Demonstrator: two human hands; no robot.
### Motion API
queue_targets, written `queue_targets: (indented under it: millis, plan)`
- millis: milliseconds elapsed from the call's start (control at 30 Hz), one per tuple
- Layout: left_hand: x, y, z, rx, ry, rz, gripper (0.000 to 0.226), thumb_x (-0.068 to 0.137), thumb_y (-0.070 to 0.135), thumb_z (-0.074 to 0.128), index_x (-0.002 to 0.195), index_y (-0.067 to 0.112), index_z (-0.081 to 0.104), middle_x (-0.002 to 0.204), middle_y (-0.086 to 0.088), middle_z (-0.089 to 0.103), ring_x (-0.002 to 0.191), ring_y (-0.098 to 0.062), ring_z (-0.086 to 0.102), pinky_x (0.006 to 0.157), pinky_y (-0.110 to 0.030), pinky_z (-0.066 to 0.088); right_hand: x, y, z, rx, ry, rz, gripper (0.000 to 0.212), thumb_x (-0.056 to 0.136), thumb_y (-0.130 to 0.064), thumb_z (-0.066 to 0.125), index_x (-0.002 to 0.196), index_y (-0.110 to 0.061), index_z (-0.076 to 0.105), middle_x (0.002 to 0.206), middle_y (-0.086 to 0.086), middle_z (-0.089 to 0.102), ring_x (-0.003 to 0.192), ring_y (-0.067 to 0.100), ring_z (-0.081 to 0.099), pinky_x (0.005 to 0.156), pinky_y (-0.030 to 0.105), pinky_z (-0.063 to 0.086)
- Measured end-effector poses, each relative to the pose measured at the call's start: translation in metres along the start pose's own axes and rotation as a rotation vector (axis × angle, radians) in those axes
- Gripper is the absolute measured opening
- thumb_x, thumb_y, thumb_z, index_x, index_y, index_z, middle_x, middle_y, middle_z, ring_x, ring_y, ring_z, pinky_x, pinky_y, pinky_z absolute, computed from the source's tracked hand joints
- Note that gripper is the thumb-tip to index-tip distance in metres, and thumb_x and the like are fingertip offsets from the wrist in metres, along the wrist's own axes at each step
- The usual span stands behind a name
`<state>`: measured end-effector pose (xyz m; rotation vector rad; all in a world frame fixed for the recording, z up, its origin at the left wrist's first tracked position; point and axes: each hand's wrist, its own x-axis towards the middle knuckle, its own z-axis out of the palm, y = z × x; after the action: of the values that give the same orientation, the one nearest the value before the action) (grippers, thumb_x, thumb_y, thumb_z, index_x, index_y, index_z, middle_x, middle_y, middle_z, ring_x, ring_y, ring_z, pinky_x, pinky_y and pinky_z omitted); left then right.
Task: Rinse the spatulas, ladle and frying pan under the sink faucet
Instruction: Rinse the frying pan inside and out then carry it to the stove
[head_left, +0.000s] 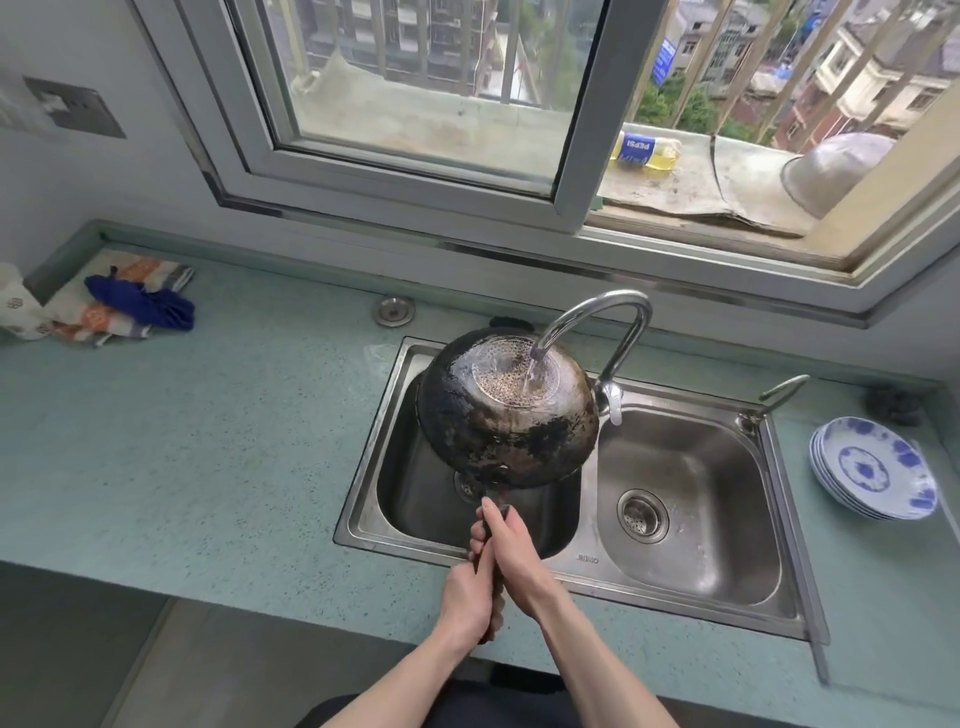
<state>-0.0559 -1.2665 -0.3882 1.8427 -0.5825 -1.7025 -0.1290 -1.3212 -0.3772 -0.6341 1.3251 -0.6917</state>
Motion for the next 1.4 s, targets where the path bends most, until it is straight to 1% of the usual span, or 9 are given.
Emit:
queue_targets:
  millis: [233,367,433,533,600,767,833,933,1400]
  plan:
    - [-0.002,-0.005,-0.008,-0.085,-0.017,-0.072,0.059,0.103,0.059,0.042,0.067,0.012,0.048,0.052,-0.009,0.045,0.040,-0.017,0.040,0.042,-0.023,0.029,0.002,0.006,0.017,-0.191,0.037,-0.048,0.025,0.108,-0.037,0.048,0.103,-0.014,0.040,0.077,0.002,0.048,0.057,0.008,0.046,0.058,0.028,0.046]
    - [-0.002,-0.008,-0.016,-0.067,-0.025,-0.100,0.061,0.106,0.053,0.036,0.064,0.011,0.050,0.049,-0.007,0.045,0.038,-0.016,0.039,0.042,-0.022,0.029,0.002,0.013,0.024,-0.263,0.068,-0.079,0.030,0.108,-0.041,0.047,0.116,-0.012,0.046,0.088,0.002,0.053,0.072,0.008,0.051,0.065,0.021,0.049]
    - [-0.002,-0.008,-0.018,-0.036,-0.002,-0.116,0.064,0.108,0.045,0.037,0.057,0.009,0.051,0.046,-0.008,0.046,0.035,-0.017,0.041,0.041,-0.021,0.030,0.001,0.015,0.027,-0.271,0.079,-0.092,0.029,0.108,-0.040,0.046,0.121,-0.014,0.046,0.097,0.003,0.058,0.082,0.010,0.057,0.074,0.023,0.054]
    - [-0.001,-0.010,-0.016,-0.022,0.002,-0.140,0.063,0.107,0.042,0.037,0.057,0.007,0.053,0.047,-0.009,0.047,0.035,-0.018,0.042,0.041,-0.022,0.031,0.002,0.020,0.026,-0.308,0.078,-0.103,0.037,0.102,-0.051,0.048,0.126,-0.022,0.046,0.115,0.002,0.066,0.104,0.012,0.066,0.101,0.041,0.056]
    - [0.001,-0.012,-0.013,-0.032,-0.013,-0.159,0.061,0.107,0.042,0.036,0.060,0.007,0.054,0.048,-0.009,0.047,0.036,-0.018,0.041,0.042,-0.023,0.031,0.003,0.023,0.022,-0.302,0.077,-0.101,0.040,0.101,-0.054,0.049,0.128,-0.024,0.047,0.118,0.001,0.066,0.110,0.013,0.066,0.104,0.043,0.054]
    - [0.002,-0.012,-0.006,-0.022,-0.015,-0.179,0.062,0.107,0.035,0.034,0.055,0.007,0.053,0.047,-0.009,0.047,0.036,-0.018,0.040,0.043,-0.022,0.031,0.000,0.020,0.017,-0.265,0.083,-0.087,0.036,0.103,-0.050,0.049,0.127,-0.023,0.047,0.109,-0.001,0.065,0.100,0.010,0.066,0.102,0.040,0.055]
    - [0.002,-0.009,-0.004,0.005,-0.004,-0.168,0.062,0.107,0.034,0.033,0.055,0.007,0.053,0.047,-0.009,0.048,0.036,-0.018,0.041,0.042,-0.022,0.031,-0.001,0.018,0.016,-0.256,0.092,-0.093,0.035,0.103,-0.050,0.049,0.122,-0.021,0.048,0.092,-0.002,0.058,0.082,0.009,0.057,0.087,0.035,0.058]
    - [0.006,-0.002,-0.003,0.020,-0.007,-0.154,0.059,0.107,0.037,0.037,0.060,0.004,0.055,0.046,-0.011,0.049,0.034,-0.018,0.041,0.042,-0.022,0.032,-0.001,0.010,0.014,-0.199,0.108,-0.081,0.027,0.107,-0.043,0.047,0.115,-0.017,0.048,0.080,0.000,0.044,0.066,0.009,0.042,0.062,0.027,0.044]
    - [0.014,0.019,0.000,0.008,-0.038,-0.147,0.063,0.102,0.061,0.038,0.072,0.007,0.053,0.052,-0.009,0.049,0.037,-0.018,0.041,0.041,-0.022,0.030,0.009,-0.012,0.009,-0.092,0.092,-0.008,0.024,0.108,-0.035,0.049,0.110,-0.011,0.041,0.074,0.002,0.044,0.058,0.010,0.042,0.056,0.028,0.042]
